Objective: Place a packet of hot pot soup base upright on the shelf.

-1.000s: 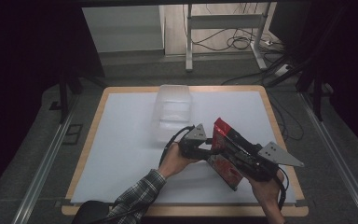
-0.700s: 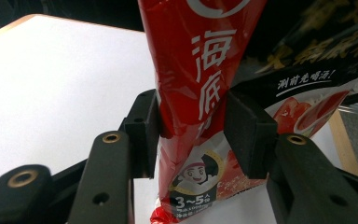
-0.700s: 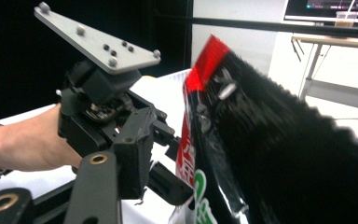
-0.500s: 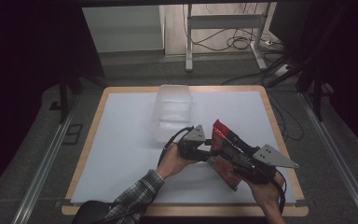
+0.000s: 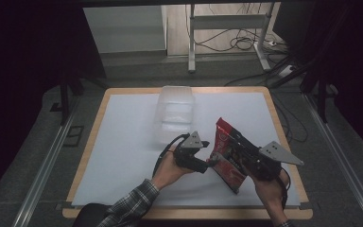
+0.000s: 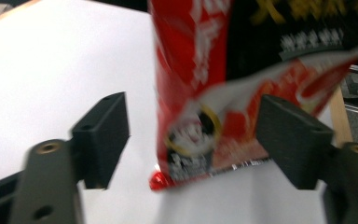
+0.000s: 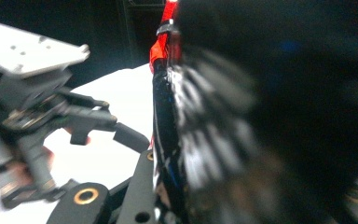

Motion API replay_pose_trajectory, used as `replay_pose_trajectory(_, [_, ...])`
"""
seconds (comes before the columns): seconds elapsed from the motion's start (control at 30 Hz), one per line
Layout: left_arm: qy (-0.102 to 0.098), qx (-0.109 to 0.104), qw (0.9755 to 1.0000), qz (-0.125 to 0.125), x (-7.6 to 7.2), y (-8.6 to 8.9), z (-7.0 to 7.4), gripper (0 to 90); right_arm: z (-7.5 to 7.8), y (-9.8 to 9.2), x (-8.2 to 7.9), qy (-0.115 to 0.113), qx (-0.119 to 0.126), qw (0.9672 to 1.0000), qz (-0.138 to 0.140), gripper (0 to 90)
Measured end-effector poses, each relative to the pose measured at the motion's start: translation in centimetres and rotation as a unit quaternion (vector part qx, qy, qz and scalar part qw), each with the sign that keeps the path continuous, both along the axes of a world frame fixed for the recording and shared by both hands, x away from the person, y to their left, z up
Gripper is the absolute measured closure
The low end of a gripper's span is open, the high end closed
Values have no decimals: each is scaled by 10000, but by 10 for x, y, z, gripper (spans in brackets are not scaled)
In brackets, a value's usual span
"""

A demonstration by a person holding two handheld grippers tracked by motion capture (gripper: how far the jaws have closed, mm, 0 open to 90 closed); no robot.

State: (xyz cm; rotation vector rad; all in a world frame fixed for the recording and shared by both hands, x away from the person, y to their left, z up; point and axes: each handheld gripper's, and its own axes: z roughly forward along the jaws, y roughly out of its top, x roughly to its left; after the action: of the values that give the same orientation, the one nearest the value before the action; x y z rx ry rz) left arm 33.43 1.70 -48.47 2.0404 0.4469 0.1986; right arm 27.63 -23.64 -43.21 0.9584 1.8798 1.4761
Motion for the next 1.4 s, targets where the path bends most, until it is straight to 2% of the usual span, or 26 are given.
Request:
replay_pose_trajectory(0.13, [168, -16, 9998, 130, -12, 11, -7, 133, 8, 3, 13, -44, 42, 10000, -2, 781])
replay_pose_trajectory(0.27, [393, -141, 9989, 217, -22, 24, -14, 105, 15, 5, 20, -55, 99, 9999, -4, 781])
replay_pose_trajectory(0.5, [606, -109, 9974, 378, -41, 43, -20, 59, 32, 9, 46, -108, 297, 9995, 67, 779])
replay_pose_trajectory(0.63, [541, 64, 9971, 535, -54, 53, -23, 41, 41, 16, 60, -136, 325, 9993, 143, 779])
replay_pose_trajectory(0.8, [537, 139, 9961, 682, -70, 65, -28, 28, 52, 26, 77, -217, 259, 9991, 257, 779])
replay_pose_trajectory(0.97, [339, 535, 9950, 771, -86, 74, -34, 19, 60, 35, 94, -277, 297, 9984, 401, 779])
replay_pose_trajectory(1.2, [274, 594, 9940, 877, -101, 86, -36, 16, 64, 56, 118, -353, 375, 9970, 571, 779])
replay_pose_trajectory(1.4, [247, 735, 9929, 897, -106, 90, -40, 12, 65, 76, 135, -377, 345, 9960, 728, 779])
